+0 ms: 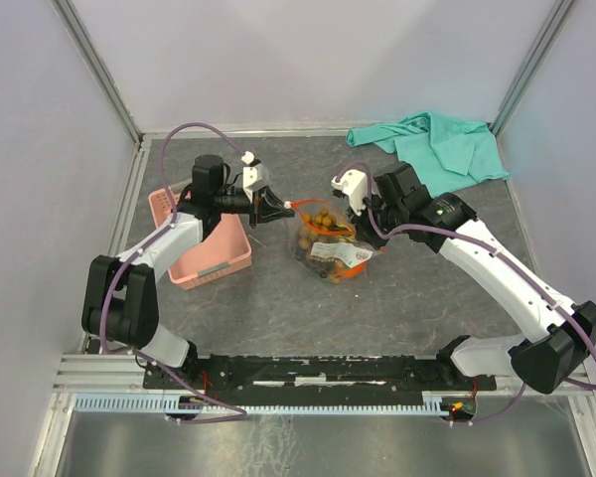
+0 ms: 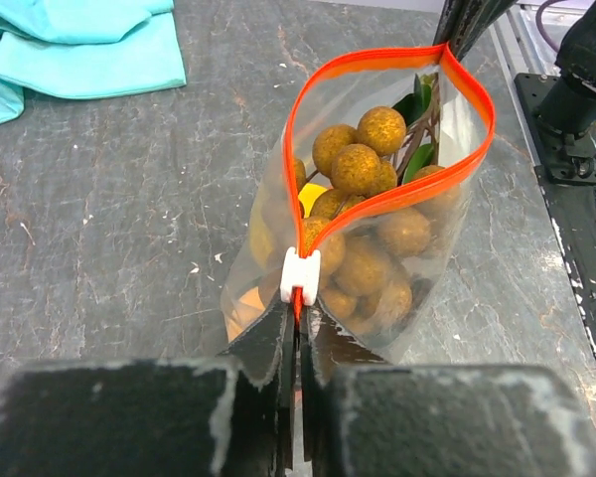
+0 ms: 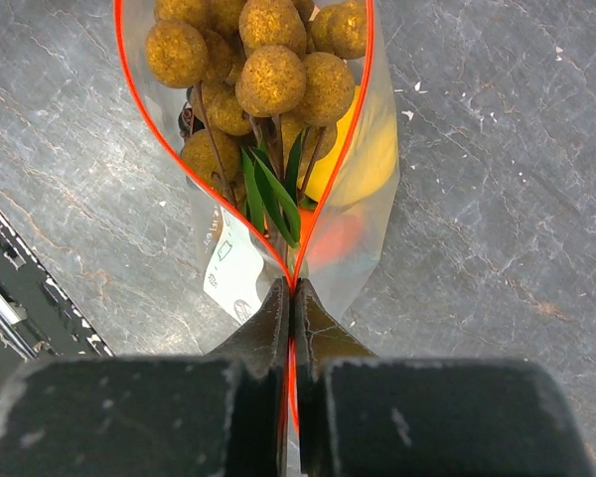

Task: Place the food in the zip-top bag and seal the zipper
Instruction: Zip the zipper food storage bag at the center of the board.

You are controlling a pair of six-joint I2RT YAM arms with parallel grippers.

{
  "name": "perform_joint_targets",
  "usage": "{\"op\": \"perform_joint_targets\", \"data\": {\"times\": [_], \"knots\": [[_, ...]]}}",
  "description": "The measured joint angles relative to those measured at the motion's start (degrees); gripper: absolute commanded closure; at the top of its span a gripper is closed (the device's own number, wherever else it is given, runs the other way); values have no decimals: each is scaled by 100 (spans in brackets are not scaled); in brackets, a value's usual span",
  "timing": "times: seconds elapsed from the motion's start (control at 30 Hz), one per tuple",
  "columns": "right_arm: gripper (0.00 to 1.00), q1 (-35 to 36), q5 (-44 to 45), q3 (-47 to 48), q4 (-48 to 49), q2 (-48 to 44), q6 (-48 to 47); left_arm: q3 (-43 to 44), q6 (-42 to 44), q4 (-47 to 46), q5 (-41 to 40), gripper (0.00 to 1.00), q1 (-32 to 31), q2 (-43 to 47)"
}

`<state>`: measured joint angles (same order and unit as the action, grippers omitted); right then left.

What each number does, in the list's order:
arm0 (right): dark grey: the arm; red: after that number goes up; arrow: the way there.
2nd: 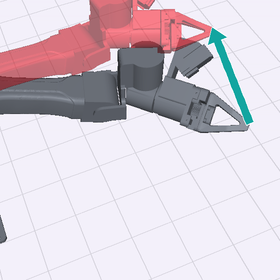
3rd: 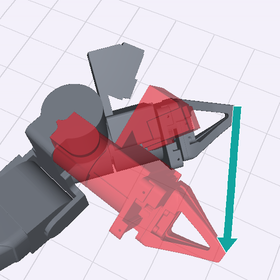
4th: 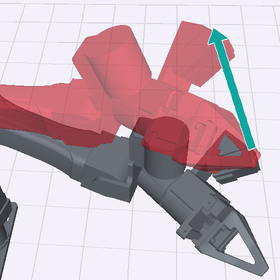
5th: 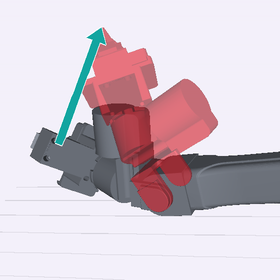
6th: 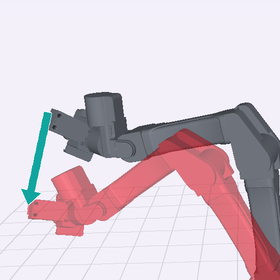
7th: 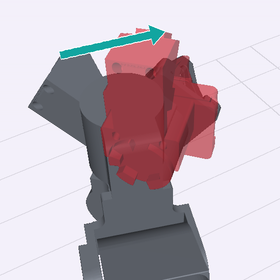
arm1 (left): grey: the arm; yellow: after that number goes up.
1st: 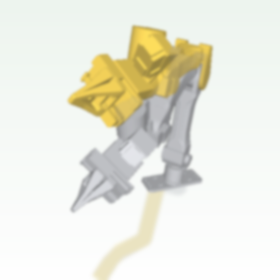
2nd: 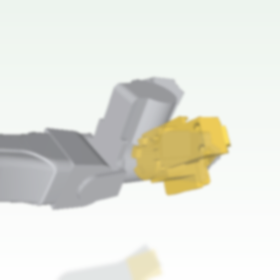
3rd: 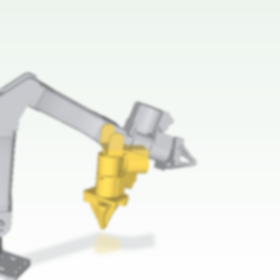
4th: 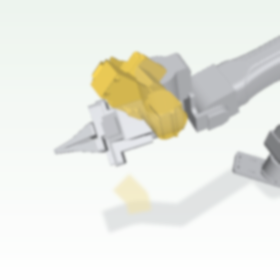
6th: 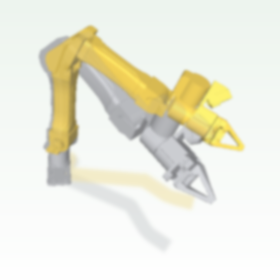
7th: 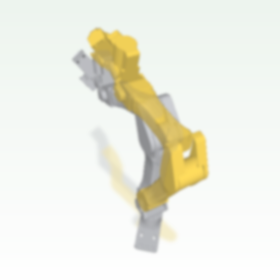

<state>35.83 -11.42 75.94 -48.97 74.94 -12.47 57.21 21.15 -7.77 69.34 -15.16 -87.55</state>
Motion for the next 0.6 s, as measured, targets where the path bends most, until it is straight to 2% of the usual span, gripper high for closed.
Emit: {"op": "perform_joint_targets", "data": {"times": [0.13,0.23,0.3,0.37,0.6], "knots": [[69,-2,122,9,-2,-7,-33,223,387,688,-22,97,-9,55],[49,-2,142,107,-4,-37,-33,424,758,1416,-136,97,-9,212],[41,-2,109,260,2,-79,-24,474,881,1744,-249,97,-11,376],[36,-2,52,435,4,-118,-26,481,916,2004,-372,97,-15,610],[34,35,-667,807,544,-173,-44,490,916,2435,-671,97,-116,1274]]}}
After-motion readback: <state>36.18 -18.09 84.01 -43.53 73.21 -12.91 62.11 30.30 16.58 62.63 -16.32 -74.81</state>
